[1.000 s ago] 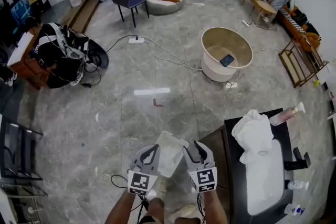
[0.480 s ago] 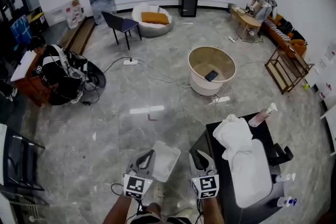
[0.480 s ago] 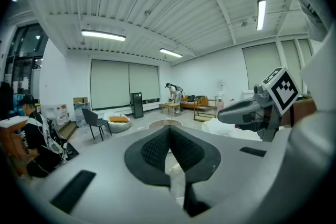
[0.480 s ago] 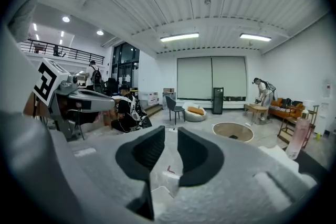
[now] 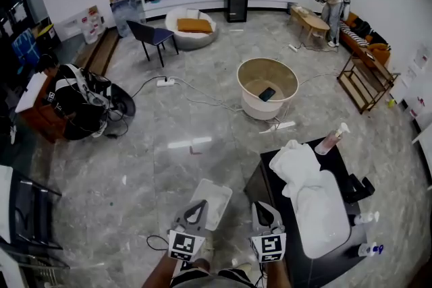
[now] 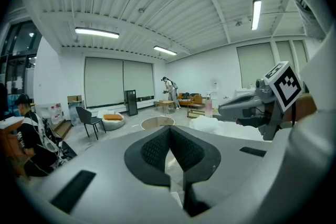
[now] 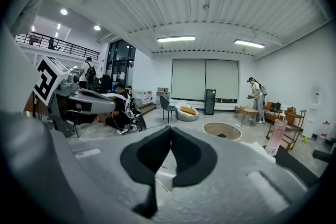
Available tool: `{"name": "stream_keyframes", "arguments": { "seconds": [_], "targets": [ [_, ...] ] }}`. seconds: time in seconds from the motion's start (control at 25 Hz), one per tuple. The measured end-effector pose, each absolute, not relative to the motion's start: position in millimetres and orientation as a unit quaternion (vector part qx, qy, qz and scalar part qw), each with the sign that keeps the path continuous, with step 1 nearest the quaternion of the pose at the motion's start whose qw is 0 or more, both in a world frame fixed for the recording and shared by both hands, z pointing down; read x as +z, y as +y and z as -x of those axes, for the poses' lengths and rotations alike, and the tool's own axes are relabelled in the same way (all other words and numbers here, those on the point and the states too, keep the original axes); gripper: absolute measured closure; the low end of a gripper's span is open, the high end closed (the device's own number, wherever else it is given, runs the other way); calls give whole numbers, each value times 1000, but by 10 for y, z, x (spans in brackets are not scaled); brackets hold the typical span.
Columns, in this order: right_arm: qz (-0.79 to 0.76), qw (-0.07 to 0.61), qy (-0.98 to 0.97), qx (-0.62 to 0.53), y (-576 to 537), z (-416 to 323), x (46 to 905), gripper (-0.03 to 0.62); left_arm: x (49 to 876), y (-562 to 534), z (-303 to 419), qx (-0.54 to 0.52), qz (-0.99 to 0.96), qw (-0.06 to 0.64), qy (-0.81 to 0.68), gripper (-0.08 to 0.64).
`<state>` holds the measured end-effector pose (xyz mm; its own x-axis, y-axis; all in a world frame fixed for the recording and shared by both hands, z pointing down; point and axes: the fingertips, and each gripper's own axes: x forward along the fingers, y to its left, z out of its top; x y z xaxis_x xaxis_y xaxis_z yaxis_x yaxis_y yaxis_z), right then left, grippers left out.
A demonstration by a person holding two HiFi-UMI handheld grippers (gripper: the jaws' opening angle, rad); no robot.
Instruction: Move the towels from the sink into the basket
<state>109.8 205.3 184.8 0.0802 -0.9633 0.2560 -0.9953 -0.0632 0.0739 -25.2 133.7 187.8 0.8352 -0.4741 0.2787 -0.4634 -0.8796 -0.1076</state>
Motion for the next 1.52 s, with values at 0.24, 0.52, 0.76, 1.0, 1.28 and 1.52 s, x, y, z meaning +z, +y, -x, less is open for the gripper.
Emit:
{"name": "stream_keyframes", "arguments": {
  "seconds": [0.24,0.52,0.76,1.0,1.28,1.52],
  "targets": [
    [-725,116,-674,76,2013,-1061,1883,591,1873,1328,187,-144,963,8,228,551],
    [-730,114,-670,70,1976,-1200,1852,591,1900,1268,117,-143,962,0,231,551],
    [-750,114,-648,70,1931,-1393,1754,591,1835,1162,-119,-138,969,2,204,551],
    [-785,115,-606,68,1932,-1597,1637,591,1730,1049,-471,-125,981,10,149,551],
    [-830,108,-545,56,1979,-1839,1539,591,1699,934,-850,-114,990,23,85,551],
    [-846,116,-517,63,2080,-2228,1584,591,1735,962,-1264,-114,992,17,57,551]
  ]
}}
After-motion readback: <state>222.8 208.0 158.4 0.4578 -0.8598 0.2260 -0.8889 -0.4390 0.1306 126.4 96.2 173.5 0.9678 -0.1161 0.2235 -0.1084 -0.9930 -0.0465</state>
